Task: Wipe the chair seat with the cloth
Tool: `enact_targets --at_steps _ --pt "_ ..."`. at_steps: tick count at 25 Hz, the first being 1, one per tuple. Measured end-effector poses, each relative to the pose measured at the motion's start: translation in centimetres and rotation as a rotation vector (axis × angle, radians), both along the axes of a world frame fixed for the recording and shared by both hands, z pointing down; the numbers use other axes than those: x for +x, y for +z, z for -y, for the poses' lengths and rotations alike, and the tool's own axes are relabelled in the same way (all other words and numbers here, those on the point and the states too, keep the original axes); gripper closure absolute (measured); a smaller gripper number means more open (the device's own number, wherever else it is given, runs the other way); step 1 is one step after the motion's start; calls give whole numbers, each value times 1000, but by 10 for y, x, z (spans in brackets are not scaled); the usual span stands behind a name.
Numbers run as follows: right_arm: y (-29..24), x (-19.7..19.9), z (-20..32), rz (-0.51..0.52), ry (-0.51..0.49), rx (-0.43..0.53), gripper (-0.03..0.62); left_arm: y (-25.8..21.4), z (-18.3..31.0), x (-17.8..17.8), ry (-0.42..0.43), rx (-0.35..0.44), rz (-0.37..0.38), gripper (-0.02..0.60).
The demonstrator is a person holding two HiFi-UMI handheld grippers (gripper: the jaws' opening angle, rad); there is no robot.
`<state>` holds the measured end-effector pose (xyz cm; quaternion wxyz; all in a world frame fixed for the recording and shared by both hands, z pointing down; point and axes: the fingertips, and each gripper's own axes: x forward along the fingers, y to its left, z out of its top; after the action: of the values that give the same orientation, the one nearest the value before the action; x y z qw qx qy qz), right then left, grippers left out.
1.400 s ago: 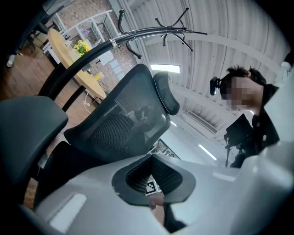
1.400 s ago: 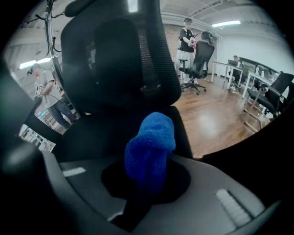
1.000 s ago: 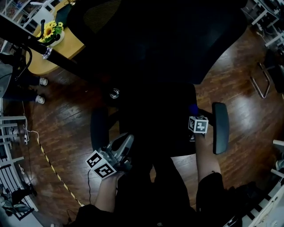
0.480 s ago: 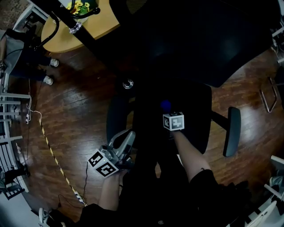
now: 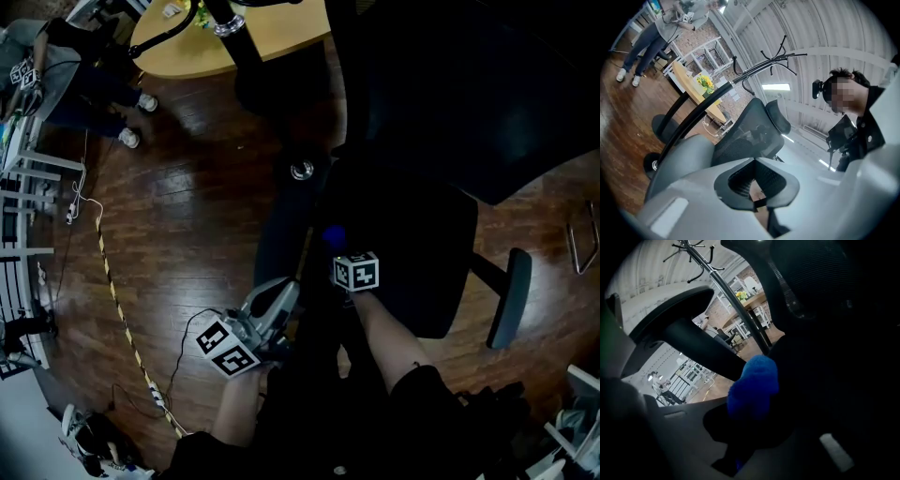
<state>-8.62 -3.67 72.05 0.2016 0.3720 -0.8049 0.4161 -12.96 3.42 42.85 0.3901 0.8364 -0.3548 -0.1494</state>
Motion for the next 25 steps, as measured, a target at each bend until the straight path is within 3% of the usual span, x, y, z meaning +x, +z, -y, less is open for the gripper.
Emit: enact_targets --at_steps 3,7,19,25 --pt "2 13 -4 -23 16 10 557 1 -2 3 19 2 0 580" --pt "10 59 -12 -57 76 -5 557 1 2 20 56 7 4 580" --pt "21 286 -44 -279 402 -68 557 14 22 95 258 0 1 580" --pt "19 356 -66 -318 488 -86 557 12 28 123 300 -5 -1 580"
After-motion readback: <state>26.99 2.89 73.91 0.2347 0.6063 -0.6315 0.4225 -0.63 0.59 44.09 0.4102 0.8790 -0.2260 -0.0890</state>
